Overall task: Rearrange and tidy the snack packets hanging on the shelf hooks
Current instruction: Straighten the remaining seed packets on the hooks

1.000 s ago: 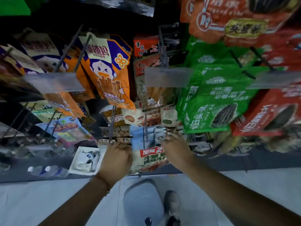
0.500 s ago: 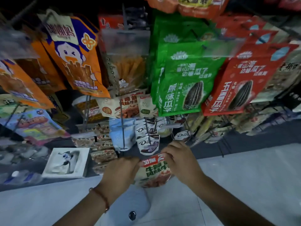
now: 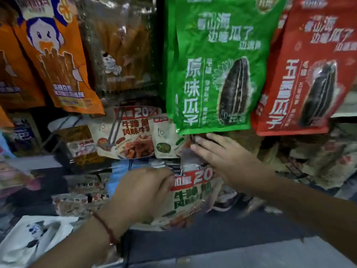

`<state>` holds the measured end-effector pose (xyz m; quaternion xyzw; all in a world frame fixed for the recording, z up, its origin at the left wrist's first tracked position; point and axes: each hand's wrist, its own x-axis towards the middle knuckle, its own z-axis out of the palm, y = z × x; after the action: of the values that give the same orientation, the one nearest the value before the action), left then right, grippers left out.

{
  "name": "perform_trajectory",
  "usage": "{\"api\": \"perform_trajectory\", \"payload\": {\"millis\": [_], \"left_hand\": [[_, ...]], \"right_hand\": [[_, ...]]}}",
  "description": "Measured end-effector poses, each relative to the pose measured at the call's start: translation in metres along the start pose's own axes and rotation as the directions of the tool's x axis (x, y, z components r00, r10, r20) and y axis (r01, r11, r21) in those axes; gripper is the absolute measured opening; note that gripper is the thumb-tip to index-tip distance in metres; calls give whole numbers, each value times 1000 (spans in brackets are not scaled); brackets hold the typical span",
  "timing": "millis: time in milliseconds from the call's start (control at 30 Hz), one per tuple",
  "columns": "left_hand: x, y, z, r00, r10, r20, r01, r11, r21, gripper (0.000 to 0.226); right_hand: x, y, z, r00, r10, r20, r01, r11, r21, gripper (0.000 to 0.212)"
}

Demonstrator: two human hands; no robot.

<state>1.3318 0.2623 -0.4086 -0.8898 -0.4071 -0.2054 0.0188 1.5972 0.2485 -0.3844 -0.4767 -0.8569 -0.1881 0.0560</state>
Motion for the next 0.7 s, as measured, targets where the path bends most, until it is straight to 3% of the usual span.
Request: {"api": "perform_trajectory", "payload": {"millis": [67, 133, 233, 333, 500, 600, 700], "left_hand": [[8, -7, 19, 994, -18, -111, 17, 1000, -14, 31], [15, -10, 32, 986, -66, -152, 50, 993, -105, 29], [21, -5, 43, 981, -116, -157, 74, 965, -253, 31], [29, 4, 48, 973, -173, -152, 113, 933, -341, 28], [50, 20, 46, 955, -282, -90, 194, 826, -529, 22], [58, 24, 48, 944, -319, -84, 197, 749, -632, 21], [62, 22, 56, 921, -384, -61, 199, 600, -775, 24]], "right_hand": [[6, 6, 1, 995, -24, -93, 22, 1000, -18, 66], [12, 2, -4, 990, 22, -139, -19, 1000, 22, 61], [14, -7, -15, 968, 224, -111, -187, 945, 269, 39], [8, -12, -11, 925, 343, -163, -210, 819, 534, 25], [4, -12, -5, 856, 494, -154, -251, 657, 711, 26], [5, -10, -4, 854, 501, -142, -258, 644, 720, 26], [7, -5, -3, 856, 493, -152, -247, 651, 718, 23]]}}
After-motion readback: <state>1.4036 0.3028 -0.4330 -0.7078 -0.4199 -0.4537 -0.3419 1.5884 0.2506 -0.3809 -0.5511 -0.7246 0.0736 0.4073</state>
